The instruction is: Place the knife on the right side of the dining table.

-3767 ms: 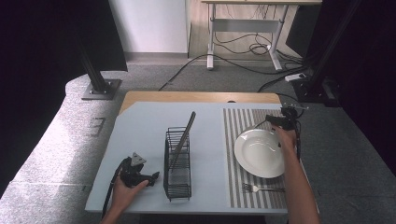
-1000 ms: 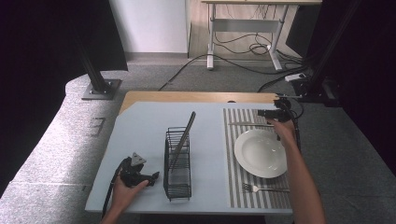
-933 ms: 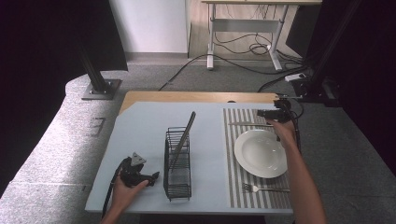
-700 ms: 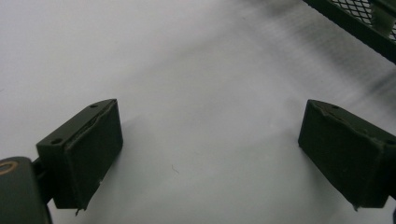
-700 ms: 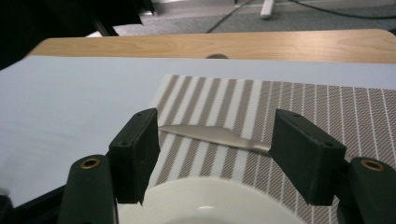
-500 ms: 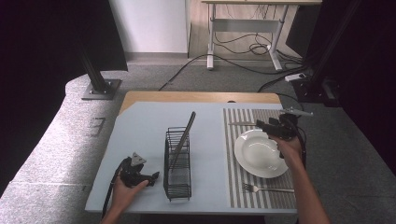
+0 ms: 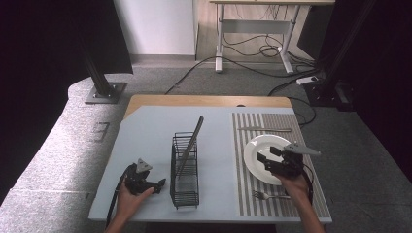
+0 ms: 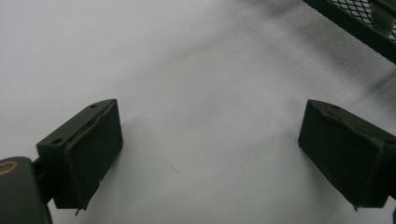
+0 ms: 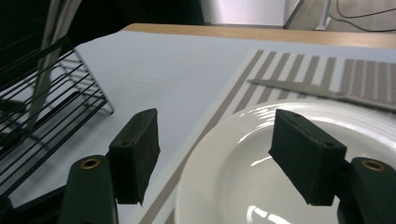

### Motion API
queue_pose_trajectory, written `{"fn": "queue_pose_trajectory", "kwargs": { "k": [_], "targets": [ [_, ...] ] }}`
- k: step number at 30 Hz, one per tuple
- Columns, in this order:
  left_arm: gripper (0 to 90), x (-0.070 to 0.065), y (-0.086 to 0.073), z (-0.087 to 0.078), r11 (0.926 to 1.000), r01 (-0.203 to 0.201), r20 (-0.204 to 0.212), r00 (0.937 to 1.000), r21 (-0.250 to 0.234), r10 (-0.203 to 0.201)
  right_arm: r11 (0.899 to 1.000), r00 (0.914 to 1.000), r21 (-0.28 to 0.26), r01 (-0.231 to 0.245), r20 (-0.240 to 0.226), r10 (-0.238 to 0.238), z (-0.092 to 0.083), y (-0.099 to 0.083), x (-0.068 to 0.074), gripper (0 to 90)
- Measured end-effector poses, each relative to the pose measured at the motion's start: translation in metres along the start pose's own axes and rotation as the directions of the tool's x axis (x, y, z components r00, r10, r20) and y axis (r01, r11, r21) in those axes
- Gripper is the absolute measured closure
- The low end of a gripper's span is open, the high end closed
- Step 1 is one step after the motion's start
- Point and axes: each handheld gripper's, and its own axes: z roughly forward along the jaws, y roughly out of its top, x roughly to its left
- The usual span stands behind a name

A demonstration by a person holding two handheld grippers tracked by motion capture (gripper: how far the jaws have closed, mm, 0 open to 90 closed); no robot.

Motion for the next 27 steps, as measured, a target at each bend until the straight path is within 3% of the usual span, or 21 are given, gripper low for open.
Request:
{"fn": "queue_pose_trajectory", "kwargs": {
  "k": [4,10,14,27],
  "targets": [
    [5.9,0.000,0.000,0.000,1.0000,-0.001,0.000,1.0000,0.000,0.001,1.000,0.9992,0.021,0.014,-0.037,-0.013,-0.004,-0.017,0.019,32.0],
    [6.0,0.000,0.000,0.000,1.0000,-0.003,-0.001,1.0000,0.000,0.003,0.999,0.9980,0.031,0.030,-0.057,-0.028,-0.007,-0.030,0.038,32.0],
    [6.0,0.000,0.000,0.000,1.0000,-0.003,-0.001,1.0000,0.000,0.003,0.996,0.9938,0.037,0.083,-0.077,-0.080,-0.003,-0.033,0.056,31.8],
    [5.8,0.000,0.000,0.000,1.0000,-0.001,0.000,1.0000,0.001,0.001,0.994,0.9932,0.059,0.090,-0.079,-0.085,0.003,-0.038,0.058,30.8]
  ]
}}
